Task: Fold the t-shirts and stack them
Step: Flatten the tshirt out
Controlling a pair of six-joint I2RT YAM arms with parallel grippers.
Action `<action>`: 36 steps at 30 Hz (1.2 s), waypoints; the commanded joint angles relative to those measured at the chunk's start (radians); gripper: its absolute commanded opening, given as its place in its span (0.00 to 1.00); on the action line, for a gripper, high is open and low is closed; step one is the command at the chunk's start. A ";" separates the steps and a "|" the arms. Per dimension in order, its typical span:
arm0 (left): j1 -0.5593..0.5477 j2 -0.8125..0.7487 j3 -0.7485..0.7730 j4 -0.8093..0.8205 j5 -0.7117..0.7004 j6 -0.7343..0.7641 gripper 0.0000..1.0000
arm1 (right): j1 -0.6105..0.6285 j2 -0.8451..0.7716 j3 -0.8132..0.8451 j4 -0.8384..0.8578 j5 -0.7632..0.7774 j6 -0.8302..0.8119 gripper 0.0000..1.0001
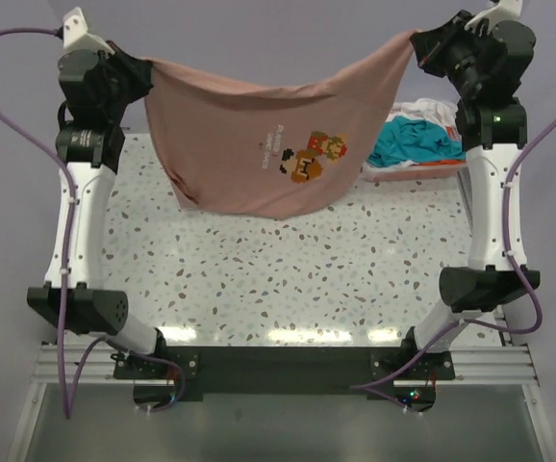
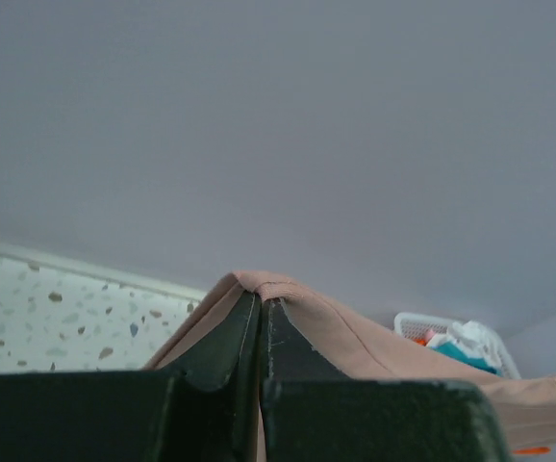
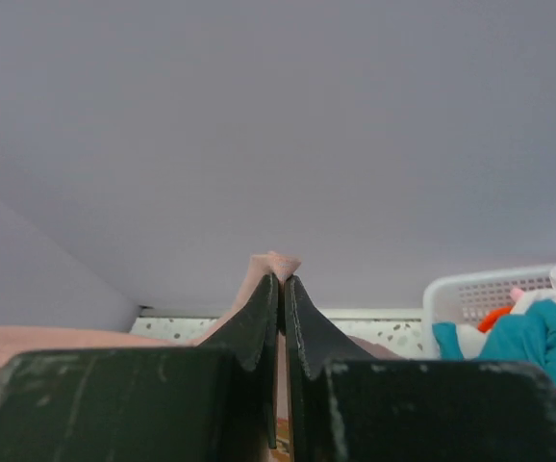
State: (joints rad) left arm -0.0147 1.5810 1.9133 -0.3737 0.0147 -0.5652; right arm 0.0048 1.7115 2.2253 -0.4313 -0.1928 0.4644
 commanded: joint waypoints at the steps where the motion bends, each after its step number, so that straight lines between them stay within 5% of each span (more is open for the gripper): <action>1: -0.002 -0.226 -0.084 0.194 -0.083 0.013 0.00 | -0.002 -0.107 0.025 0.137 -0.079 0.025 0.00; 7: -0.002 -0.490 -0.236 0.282 -0.176 0.048 0.00 | -0.003 -0.271 -0.032 0.253 -0.122 0.005 0.00; 15: -0.002 -0.670 -0.217 0.191 -0.235 0.060 0.00 | -0.002 -0.408 0.005 0.290 -0.096 -0.033 0.00; 23: -0.002 -0.676 -0.111 0.168 -0.251 0.122 0.00 | -0.002 -0.391 0.097 0.316 -0.096 -0.013 0.00; 36: -0.002 -0.506 -0.284 0.081 -0.130 0.039 0.00 | -0.003 -0.210 -0.093 0.296 -0.131 -0.017 0.00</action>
State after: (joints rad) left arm -0.0200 1.0386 1.6459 -0.2584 -0.1482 -0.5079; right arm 0.0048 1.4757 2.1632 -0.1349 -0.3103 0.4492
